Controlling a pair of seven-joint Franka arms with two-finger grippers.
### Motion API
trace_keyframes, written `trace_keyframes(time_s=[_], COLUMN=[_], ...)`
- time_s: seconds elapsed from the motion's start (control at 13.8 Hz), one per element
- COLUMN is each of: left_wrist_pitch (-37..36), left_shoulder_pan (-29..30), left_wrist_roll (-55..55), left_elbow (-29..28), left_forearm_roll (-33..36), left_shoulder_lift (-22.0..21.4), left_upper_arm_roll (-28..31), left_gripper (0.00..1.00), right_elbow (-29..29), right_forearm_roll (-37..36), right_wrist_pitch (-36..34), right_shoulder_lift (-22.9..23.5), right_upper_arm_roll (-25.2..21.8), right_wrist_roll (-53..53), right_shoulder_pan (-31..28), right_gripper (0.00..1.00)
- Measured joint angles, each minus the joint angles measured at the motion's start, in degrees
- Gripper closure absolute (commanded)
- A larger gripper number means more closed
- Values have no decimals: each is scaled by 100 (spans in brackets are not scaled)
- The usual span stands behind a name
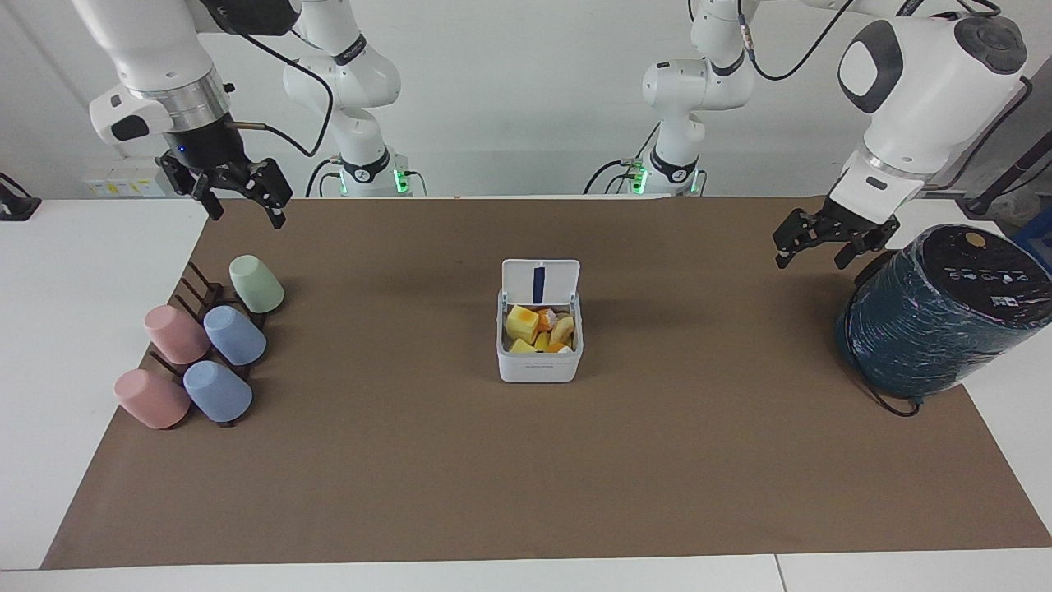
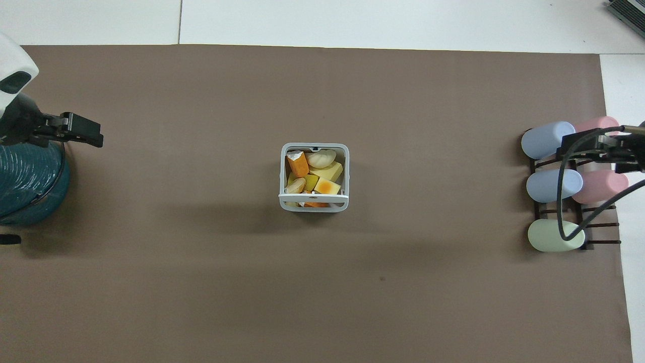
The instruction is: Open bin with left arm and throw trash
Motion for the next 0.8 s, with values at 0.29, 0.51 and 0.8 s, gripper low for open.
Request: trace_keyframes(time_s=[0.29, 0.51, 0.8], left_wrist_pitch=[0, 0, 0], left_shoulder_pan=[0, 0, 0], left_wrist_roll=[0, 0, 0], left_elbow=[-4, -5, -5], left_forearm_roll=[2, 3, 4], left_shoulder_lift=[0, 0, 0], left_upper_arm_roll=[0, 0, 0], left_gripper=[0, 0, 0], right_elbow=[1, 2, 37], right_forearm_roll=[0, 0, 0], right_wrist_pitch=[-269, -278, -323], right_shoulder_lift=[100, 196, 188], right_upper_arm_roll=[0, -7, -76], right_wrist_roll=[-2, -3, -4], right_shoulder_pan=[12, 38, 133], right_gripper=[0, 0, 0])
